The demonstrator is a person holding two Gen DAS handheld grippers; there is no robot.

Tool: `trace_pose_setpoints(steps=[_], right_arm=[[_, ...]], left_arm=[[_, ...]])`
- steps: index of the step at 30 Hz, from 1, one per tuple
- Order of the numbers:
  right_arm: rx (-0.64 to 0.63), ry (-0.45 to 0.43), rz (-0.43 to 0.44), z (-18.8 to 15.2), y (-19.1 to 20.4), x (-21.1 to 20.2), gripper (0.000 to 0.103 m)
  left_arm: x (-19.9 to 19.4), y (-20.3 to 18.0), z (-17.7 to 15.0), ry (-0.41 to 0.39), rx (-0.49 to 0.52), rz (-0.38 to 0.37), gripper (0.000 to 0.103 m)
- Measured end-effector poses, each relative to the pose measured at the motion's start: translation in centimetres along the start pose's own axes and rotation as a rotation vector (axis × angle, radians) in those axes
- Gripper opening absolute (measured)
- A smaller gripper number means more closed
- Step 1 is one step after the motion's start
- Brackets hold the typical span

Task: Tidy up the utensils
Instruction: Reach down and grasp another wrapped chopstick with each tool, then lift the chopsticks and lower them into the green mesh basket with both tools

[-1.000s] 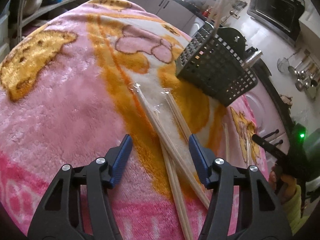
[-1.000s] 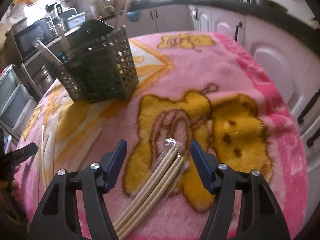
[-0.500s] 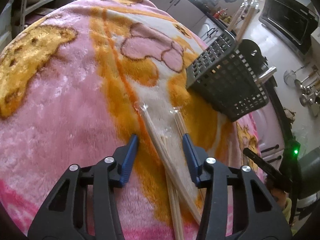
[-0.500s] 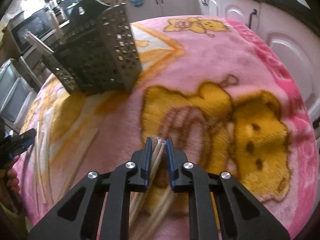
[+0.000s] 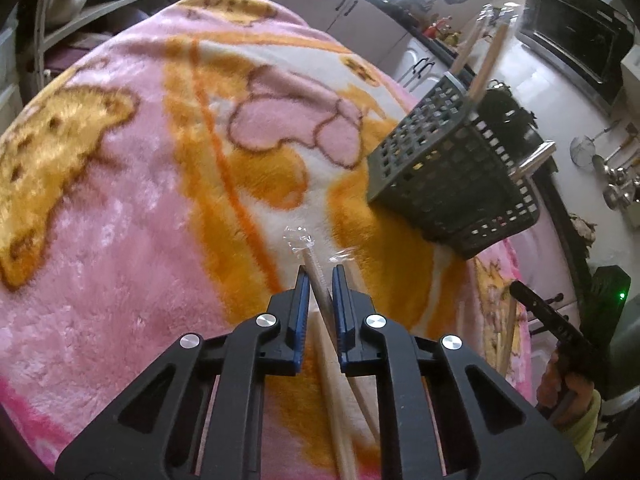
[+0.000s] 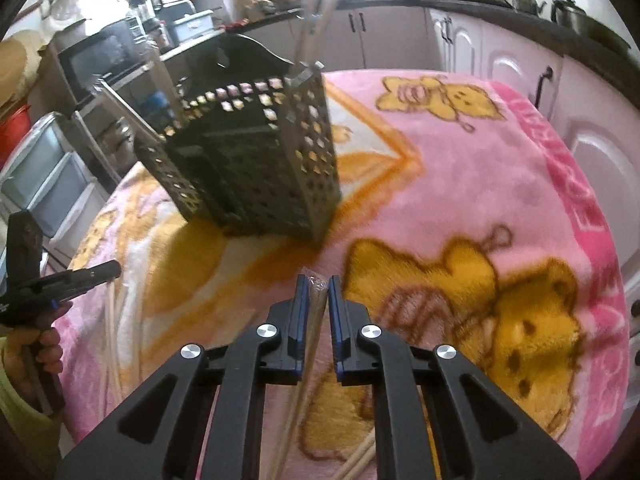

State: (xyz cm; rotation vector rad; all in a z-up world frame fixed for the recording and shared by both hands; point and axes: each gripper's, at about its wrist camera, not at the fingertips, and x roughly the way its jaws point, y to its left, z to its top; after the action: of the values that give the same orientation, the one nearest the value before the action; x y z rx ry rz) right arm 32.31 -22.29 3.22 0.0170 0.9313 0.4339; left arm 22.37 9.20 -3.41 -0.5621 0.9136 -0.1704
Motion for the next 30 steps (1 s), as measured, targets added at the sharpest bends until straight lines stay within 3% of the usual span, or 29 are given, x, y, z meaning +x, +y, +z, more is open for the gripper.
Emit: trace_pose_setpoints(steps=[15,30], right_arm=[[-0.103,-0.18,0.097,3.1,5.3,-6.6,0.005],[-0.153,-0.418,0.109,6.2,7.5,-12.5,0.005]], left_arm=[[-7.3,-7.2,2.3,-0.187,0.173,-0.066,0.001],[-10.2,-13.0,5.5,-0.333,0.262,-0.102,0.001]])
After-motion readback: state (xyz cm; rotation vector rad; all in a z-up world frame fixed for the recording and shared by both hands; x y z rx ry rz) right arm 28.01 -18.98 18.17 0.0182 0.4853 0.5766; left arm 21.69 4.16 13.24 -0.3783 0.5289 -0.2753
